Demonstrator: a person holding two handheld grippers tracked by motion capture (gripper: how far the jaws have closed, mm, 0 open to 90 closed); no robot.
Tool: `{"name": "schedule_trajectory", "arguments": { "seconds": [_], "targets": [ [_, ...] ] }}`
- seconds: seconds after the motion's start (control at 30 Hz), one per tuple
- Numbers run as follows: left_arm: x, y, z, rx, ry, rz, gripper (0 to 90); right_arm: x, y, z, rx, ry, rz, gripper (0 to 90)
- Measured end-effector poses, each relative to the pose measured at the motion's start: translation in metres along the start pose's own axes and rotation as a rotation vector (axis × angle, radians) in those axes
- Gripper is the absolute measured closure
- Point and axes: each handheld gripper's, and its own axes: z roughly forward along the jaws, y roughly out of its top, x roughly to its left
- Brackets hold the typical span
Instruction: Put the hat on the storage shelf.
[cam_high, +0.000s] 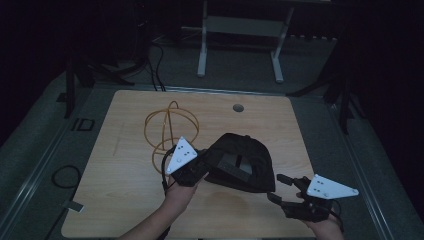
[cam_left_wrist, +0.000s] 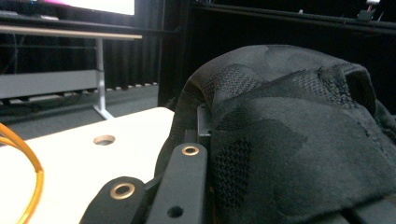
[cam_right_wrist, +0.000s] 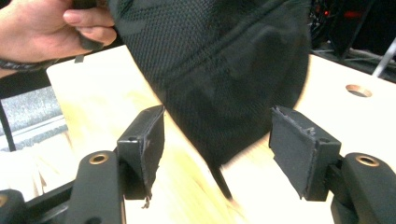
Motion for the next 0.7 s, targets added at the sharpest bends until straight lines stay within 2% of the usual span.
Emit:
{"name": "schedule_trajectory", "arguments": {
  "seconds": [0.1, 0.23, 0.27, 0.33, 0.47, 0.5, 0.57, 0.7],
  "targets": [
    [0.004, -0.001, -0.002, 0.002, -0.019, 0.017, 88.7, -0.006, 0.002, -0.014, -0.027, -0.031, -0.001, 38.5],
    [0.009, -0.002, -0.005, 0.025, -0.044, 0.074, 88.6, -0.012, 0.011, -0.026, -0.058, -0.07, -0.006, 42.0],
    [0.012, -0.002, -0.005, 0.027, -0.071, 0.077, 88.6, -0.013, 0.015, -0.028, -0.062, -0.069, -0.01, 42.3],
    [0.016, -0.001, -0.007, 0.029, -0.099, 0.101, 88.6, -0.014, 0.022, -0.03, -0.076, -0.071, -0.03, 44.7],
    [0.022, 0.001, -0.012, 0.024, -0.232, 0.144, 88.6, -0.011, 0.036, -0.027, -0.093, -0.034, -0.064, 45.0],
    [0.023, 0.002, -0.013, 0.026, -0.26, 0.143, 88.5, -0.009, 0.041, -0.025, -0.096, -0.02, -0.078, 45.1],
    [0.023, 0.002, -0.014, 0.035, -0.285, 0.157, 88.5, -0.007, 0.047, -0.021, -0.098, -0.003, -0.093, 45.6],
    [0.025, 0.001, -0.013, 0.043, -0.375, 0.149, 88.5, 0.001, 0.06, -0.007, -0.088, 0.053, -0.139, 45.6]
  ]
}}
